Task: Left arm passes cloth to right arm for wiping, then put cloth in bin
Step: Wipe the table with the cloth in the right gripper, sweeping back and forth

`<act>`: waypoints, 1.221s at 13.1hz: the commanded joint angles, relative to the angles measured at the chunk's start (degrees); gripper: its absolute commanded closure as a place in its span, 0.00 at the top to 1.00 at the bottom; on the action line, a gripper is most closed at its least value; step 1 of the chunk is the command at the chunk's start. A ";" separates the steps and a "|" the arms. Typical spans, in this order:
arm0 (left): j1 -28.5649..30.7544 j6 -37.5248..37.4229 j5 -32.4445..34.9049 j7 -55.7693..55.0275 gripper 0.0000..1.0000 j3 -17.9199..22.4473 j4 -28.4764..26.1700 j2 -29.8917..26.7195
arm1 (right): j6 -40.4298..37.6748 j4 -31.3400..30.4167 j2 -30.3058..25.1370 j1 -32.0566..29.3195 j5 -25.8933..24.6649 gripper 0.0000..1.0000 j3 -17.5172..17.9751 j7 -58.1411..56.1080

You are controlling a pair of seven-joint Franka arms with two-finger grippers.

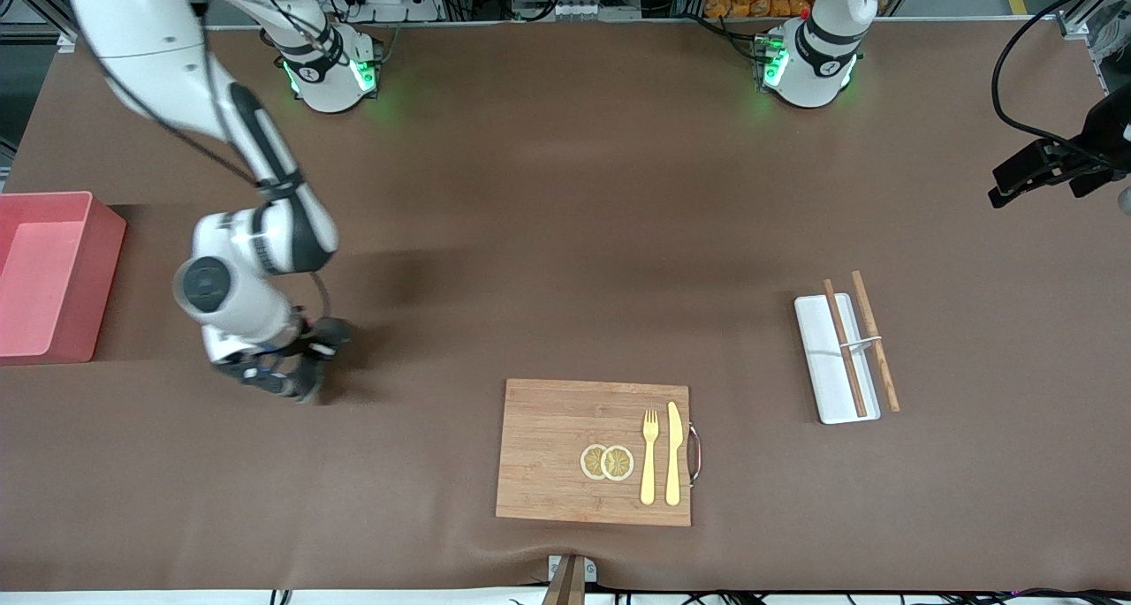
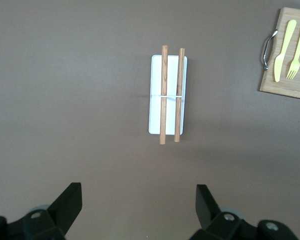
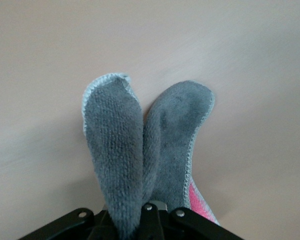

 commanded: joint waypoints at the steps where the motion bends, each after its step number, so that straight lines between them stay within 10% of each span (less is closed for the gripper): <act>1: -0.03 0.04 -0.15 0.96 1.00 -0.30 -0.22 -0.95 | 2.13 -1.07 -1.32 6.29 -0.85 0.00 -0.63 13.12; 10: 0.23 -1.19 -0.24 0.96 1.00 -0.83 -0.31 -1.13 | -13.82 16.30 -2.72 9.47 4.16 0.00 1.83 17.21; 16: -0.12 -1.19 -0.24 0.78 1.00 -1.18 -0.39 -1.04 | -24.05 19.94 -7.81 -4.03 4.60 0.00 1.74 -8.85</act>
